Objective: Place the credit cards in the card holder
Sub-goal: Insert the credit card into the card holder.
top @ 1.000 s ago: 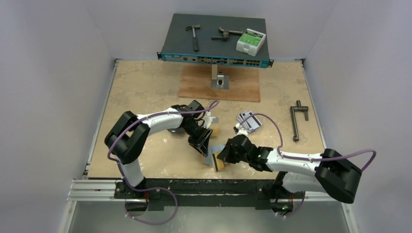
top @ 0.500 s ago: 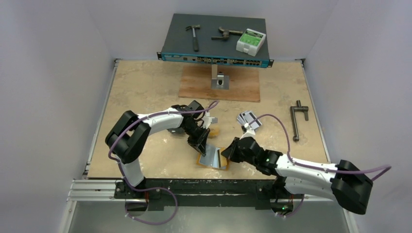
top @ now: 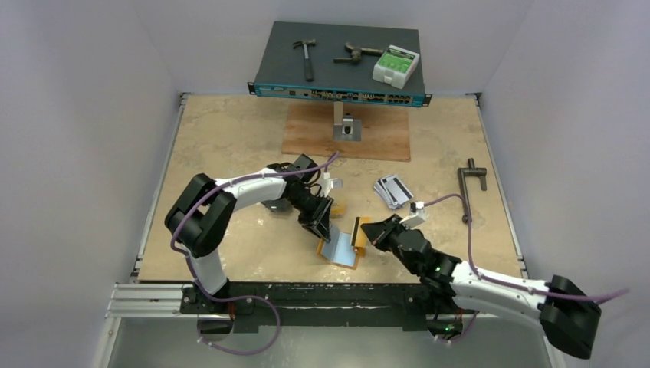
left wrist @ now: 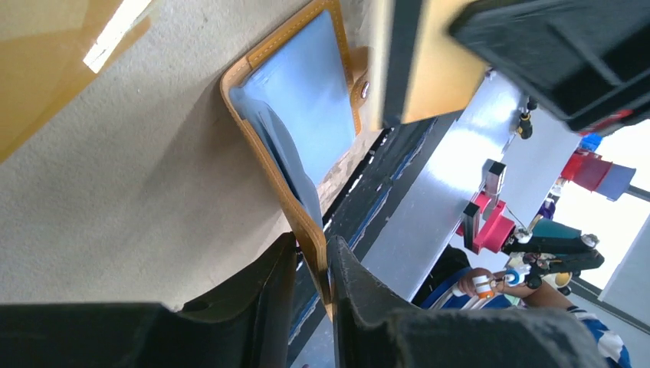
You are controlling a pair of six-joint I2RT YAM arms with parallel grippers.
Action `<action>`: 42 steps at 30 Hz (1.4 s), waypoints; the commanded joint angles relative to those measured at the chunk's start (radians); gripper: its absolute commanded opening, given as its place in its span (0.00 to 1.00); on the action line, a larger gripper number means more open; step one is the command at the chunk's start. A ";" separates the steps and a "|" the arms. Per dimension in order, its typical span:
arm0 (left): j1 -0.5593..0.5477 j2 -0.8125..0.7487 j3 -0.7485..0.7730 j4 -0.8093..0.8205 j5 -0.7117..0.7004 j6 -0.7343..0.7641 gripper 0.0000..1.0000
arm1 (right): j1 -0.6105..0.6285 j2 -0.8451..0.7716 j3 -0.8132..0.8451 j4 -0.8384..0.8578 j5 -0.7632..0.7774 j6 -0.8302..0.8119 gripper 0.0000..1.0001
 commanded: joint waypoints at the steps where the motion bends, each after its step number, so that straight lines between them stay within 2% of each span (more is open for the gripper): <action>1: 0.002 0.008 0.007 0.066 0.018 -0.040 0.23 | -0.001 0.169 0.051 0.183 -0.017 -0.035 0.00; 5: -0.001 0.004 -0.003 0.036 -0.059 -0.028 0.23 | -0.001 0.250 0.087 0.224 -0.066 -0.088 0.00; 7: -0.001 -0.005 -0.010 0.017 -0.101 -0.025 0.28 | -0.002 0.271 0.104 0.246 -0.098 -0.133 0.00; 12: -0.001 0.007 -0.011 0.016 -0.130 -0.035 0.30 | -0.001 0.377 0.170 0.297 -0.184 -0.242 0.00; 14: -0.001 0.022 -0.004 0.022 -0.126 -0.035 0.25 | -0.002 0.408 0.199 0.271 -0.198 -0.255 0.00; 15: -0.001 0.028 0.003 0.017 -0.127 -0.031 0.17 | -0.002 0.411 0.201 0.270 -0.198 -0.267 0.00; 17: -0.001 0.026 0.018 0.001 -0.125 -0.010 0.00 | -0.001 0.392 0.195 0.254 -0.192 -0.257 0.00; 20: -0.002 -0.010 0.015 0.003 -0.103 0.028 0.00 | -0.001 0.327 0.187 0.223 -0.185 -0.265 0.00; 25: -0.004 -0.113 0.045 -0.065 -0.033 0.164 0.00 | -0.001 0.105 0.210 0.142 -0.124 -0.331 0.00; 29: -0.006 -0.192 0.134 -0.213 0.004 0.349 0.00 | -0.001 0.005 0.202 0.194 -0.116 -0.385 0.00; 34: 0.003 -0.259 0.231 -0.305 0.072 0.480 0.00 | -0.001 0.043 0.244 0.239 -0.157 -0.432 0.00; 36: 0.026 -0.282 0.249 -0.308 0.075 0.463 0.00 | -0.002 0.072 0.276 0.251 -0.161 -0.447 0.00; 39: 0.099 -0.332 0.232 -0.235 0.151 0.411 0.00 | -0.001 0.096 0.326 0.309 -0.153 -0.490 0.00; 42: 0.171 -0.348 0.255 -0.230 0.227 0.378 0.00 | -0.001 0.122 0.370 0.408 -0.156 -0.560 0.00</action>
